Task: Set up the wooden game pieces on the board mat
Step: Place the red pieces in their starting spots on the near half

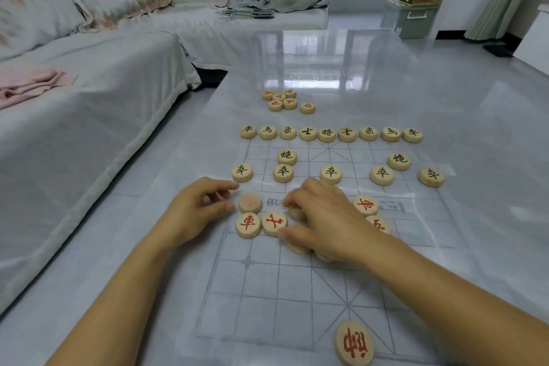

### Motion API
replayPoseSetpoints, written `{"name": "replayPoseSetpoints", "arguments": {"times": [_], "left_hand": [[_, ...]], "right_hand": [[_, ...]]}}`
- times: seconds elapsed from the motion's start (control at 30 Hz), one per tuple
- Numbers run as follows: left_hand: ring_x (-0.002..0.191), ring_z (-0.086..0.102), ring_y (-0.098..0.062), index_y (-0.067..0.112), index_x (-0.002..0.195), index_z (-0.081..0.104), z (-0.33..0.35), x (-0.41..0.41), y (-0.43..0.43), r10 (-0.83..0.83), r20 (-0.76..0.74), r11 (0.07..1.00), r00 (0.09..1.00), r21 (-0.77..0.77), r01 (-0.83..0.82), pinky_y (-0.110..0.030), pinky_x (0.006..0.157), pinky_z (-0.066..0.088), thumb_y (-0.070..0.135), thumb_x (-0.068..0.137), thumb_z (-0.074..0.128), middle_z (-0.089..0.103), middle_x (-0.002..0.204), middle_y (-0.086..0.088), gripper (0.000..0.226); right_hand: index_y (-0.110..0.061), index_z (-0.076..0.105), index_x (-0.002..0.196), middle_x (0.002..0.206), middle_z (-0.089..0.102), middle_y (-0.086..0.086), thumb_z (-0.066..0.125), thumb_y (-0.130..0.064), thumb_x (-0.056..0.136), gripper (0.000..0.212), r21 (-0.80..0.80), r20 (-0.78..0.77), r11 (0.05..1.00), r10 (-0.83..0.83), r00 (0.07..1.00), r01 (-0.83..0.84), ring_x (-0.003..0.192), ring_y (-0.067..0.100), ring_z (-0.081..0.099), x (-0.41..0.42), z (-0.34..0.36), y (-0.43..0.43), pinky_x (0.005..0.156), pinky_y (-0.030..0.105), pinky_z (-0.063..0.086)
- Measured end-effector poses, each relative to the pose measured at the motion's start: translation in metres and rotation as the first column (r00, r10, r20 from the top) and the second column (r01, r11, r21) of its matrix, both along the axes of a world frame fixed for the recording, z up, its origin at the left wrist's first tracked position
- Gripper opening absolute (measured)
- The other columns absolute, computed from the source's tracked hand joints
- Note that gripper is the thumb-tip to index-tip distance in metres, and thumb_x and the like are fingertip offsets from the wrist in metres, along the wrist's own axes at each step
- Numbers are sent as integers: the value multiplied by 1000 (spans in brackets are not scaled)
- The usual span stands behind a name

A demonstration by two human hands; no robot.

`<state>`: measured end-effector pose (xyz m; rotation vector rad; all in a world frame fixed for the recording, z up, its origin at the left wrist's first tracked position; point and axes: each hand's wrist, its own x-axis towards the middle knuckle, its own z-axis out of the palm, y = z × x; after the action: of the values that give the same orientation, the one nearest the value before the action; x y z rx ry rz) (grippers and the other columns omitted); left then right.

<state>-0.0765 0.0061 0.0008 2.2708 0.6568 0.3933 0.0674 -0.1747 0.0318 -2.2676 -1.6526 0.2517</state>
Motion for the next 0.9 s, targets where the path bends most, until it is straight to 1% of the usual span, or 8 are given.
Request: {"name": "replayPoseSetpoints", "arguments": {"times": [0.17, 0.27, 0.43, 0.5, 0.63, 0.73, 0.8, 0.9], "left_hand": [[105, 41, -13, 33, 125, 51, -6, 11, 0, -124, -171, 970, 977, 186, 155, -26, 94, 37, 23, 85, 60, 46, 112, 7, 42], [102, 43, -13, 36, 118, 55, -5, 13, -3, -128, -156, 972, 979, 176, 155, -31, 93, 40, 24, 84, 63, 48, 109, 6, 37], [97, 50, 0, 50, 108, 55, 36, -9, -11, -225, -4, 969, 974, 108, 224, -13, 76, 38, 55, 74, 61, 55, 106, 17, 35], [99, 54, -6, 45, 118, 51, 47, -11, -35, -450, -39, 873, 892, 189, 449, -12, 80, 40, 63, 77, 51, 54, 111, 19, 45], [101, 49, 1, 41, 122, 49, 16, -18, -93, -696, -148, 646, 703, 299, 703, -25, 86, 46, 47, 88, 47, 49, 109, 21, 34], [114, 39, 6, 53, 129, 34, 1, -28, -110, -659, -209, 720, 722, 103, 686, -19, 95, 40, 37, 82, 57, 37, 117, 31, 55], [123, 29, 10, 58, 128, 25, 3, -35, -116, -547, -222, 835, 807, -75, 545, -12, 102, 31, 47, 73, 67, 28, 123, 37, 70], [120, 24, 11, 55, 109, 28, 4, -38, -135, -355, -260, 934, 898, -57, 353, -4, 95, 30, 75, 47, 60, 17, 124, 35, 73]], "right_hand": [[-18, 55, 116, 121, 44, 4, 59, -51, 79, 50, -60, 123, 997, -48, 991, 55, 112, 23, 36, -10, -10, 27, 91, 33, 29], [-21, 54, 118, 120, 45, 2, 59, -44, 82, 43, 38, 65, 999, -28, 998, 25, 112, 20, 37, -6, -1, 21, 92, 31, 30], [-43, 49, 115, 104, 48, -20, 56, -50, 76, 40, 74, -183, 996, 58, 981, -45, 99, -1, 47, 24, 21, -54, 84, 11, 39], [-56, 41, 108, 104, 48, -26, 46, -61, 68, 41, 22, -208, 995, 101, 973, -98, 107, -6, 44, 29, 18, -90, 87, 6, 36], [-45, 48, 112, 109, 50, -26, 57, -48, 77, 36, -40, -177, 971, 224, 958, -234, 108, -1, 48, 21, -6, -135, 92, 17, 40], [-46, 43, 118, 117, 42, -29, 57, -41, 78, 42, -46, -150, 972, 220, 964, -229, 114, -3, 43, 15, -24, -150, 96, 15, 35], [-51, 38, 118, 119, 33, -32, 57, -55, 72, 50, -45, -207, 988, 134, 969, -147, 119, -4, 36, 11, -26, -152, 100, 12, 28], [-51, 36, 102, 117, 25, -30, 47, -83, 51, 61, -88, -218, 996, -33, 975, 14, 116, -5, 30, 1, -27, -151, 96, 11, 29]]}}
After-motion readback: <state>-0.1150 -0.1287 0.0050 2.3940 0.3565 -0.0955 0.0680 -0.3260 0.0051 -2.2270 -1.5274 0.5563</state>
